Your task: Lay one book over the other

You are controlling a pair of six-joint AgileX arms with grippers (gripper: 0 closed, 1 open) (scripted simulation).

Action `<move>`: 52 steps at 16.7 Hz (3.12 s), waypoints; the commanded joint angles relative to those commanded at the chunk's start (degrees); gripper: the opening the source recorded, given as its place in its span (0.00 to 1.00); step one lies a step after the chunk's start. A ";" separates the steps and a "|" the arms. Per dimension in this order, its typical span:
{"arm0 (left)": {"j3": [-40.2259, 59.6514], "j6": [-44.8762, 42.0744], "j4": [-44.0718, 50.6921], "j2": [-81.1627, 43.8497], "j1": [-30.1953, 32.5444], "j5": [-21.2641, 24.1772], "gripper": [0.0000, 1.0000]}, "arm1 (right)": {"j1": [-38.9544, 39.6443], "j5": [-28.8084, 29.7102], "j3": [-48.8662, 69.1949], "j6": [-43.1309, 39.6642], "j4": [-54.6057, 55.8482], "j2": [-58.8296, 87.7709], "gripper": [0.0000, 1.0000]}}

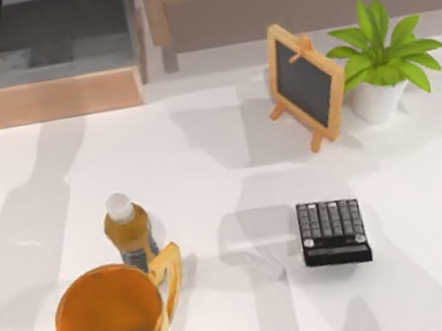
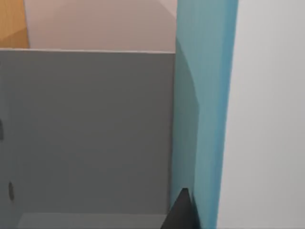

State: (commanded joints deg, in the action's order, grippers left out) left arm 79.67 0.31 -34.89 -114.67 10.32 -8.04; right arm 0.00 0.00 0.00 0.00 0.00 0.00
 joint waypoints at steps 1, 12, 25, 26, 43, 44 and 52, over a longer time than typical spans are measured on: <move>0.00 0.00 0.00 0.00 0.00 0.00 0.00 | 0.00 0.00 0.00 0.00 0.00 0.00 1.00; -1.50 -0.09 1.13 2.78 0.29 -0.23 0.00 | 0.00 0.00 0.00 0.00 0.00 0.00 1.00; -10.86 -20.43 7.89 17.98 -3.71 7.56 0.00 | 0.00 0.00 0.00 0.00 0.00 0.00 1.00; -13.21 -24.58 9.36 21.24 -4.75 9.10 0.00 | 0.00 0.00 0.00 0.00 0.00 0.00 1.00; -48.70 -105.52 25.99 50.04 -45.41 42.45 0.00 | 0.00 0.00 0.00 0.00 0.00 0.00 1.00; -51.89 -110.22 26.85 49.99 -49.67 44.94 0.00 | 0.00 0.00 0.00 0.00 0.00 0.00 1.00; -66.72 -130.35 33.10 50.78 -67.94 56.48 0.00 | 0.00 0.00 0.00 0.00 0.00 0.00 1.00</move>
State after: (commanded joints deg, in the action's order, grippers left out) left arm 12.95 -130.04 -1.79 -63.89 -57.62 48.43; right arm 0.00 0.00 0.00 0.00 0.00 0.00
